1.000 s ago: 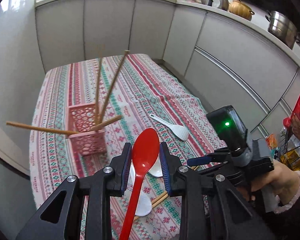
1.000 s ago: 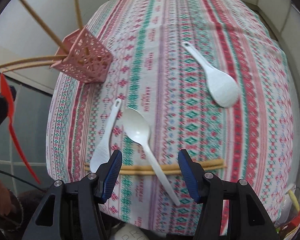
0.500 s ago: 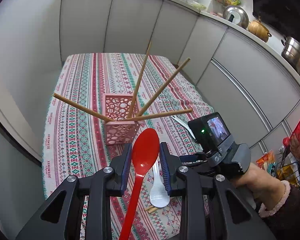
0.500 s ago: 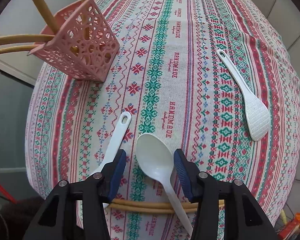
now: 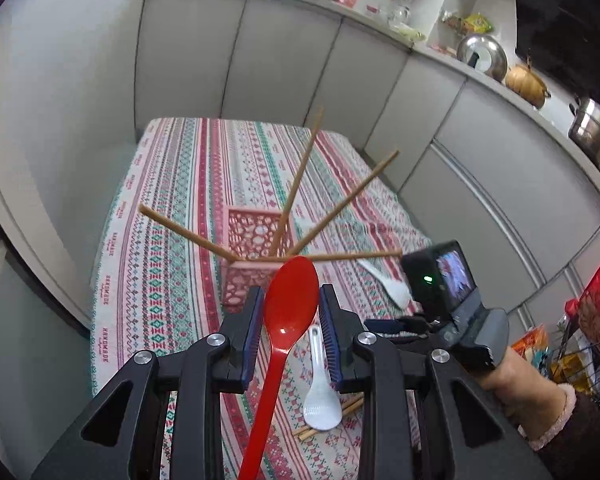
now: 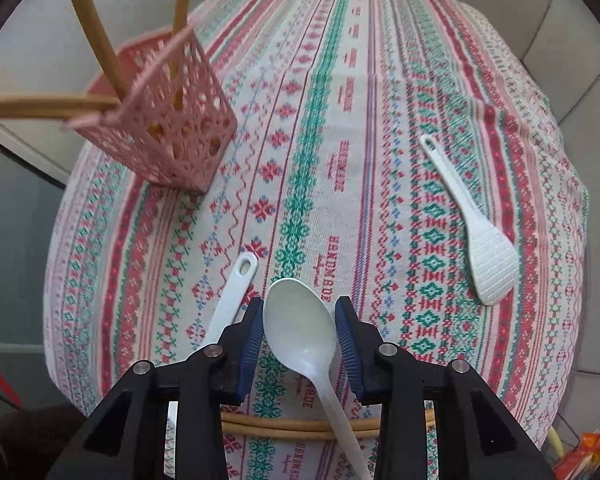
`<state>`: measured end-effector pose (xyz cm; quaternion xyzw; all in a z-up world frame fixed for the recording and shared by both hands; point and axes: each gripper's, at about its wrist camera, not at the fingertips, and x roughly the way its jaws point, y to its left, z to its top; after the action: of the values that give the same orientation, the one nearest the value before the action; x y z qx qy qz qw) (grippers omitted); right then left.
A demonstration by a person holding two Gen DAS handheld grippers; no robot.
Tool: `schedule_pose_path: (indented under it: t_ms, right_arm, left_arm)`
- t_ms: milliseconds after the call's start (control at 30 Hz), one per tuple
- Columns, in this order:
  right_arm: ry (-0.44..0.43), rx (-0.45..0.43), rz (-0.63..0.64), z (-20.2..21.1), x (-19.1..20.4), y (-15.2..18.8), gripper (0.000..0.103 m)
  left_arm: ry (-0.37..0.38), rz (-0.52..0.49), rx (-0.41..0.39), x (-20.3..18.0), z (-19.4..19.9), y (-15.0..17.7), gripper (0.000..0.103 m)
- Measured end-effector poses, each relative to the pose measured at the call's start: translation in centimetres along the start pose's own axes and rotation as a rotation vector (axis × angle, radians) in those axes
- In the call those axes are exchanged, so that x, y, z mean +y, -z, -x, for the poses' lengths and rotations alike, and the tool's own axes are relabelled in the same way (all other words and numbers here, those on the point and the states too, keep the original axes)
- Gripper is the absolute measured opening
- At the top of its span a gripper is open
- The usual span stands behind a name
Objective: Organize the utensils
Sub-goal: 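Carry the red spoon and white spoon up over the pink basket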
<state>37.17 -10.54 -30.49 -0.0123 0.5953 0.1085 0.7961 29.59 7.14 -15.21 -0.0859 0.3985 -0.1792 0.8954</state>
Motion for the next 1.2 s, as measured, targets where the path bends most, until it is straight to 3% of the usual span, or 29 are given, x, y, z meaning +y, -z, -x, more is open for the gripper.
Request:
schedule_pose_path:
  t_ms: [300,567,900,1200]
  right_arm:
    - [-0.150,-0.277,-0.100,9.3,-1.8,-0.5,0.037]
    - [-0.250,-0.359,-0.183,12.1,-4.9,-0.6,0.037]
    - [-0.309,-0.358,-0.242,11.7,-8.0,-1.1,0.037]
    - [-0.331,-0.355,-0.253,11.6,-9.0,-1.4,0.037]
  left_arm:
    - [0.073,0.114,-0.287,0.0,2.4,-4.2,0.029]
    - [0.106,0.073,-0.523,-1.6,0.0,-7.5,0.029]
    - [0.044,0.013,-0.534,-1.4,-5.9,-10.5,0.030]
    - [-0.013,-0.022,-0.515,-1.0,-9.9,-11.1,0.030]
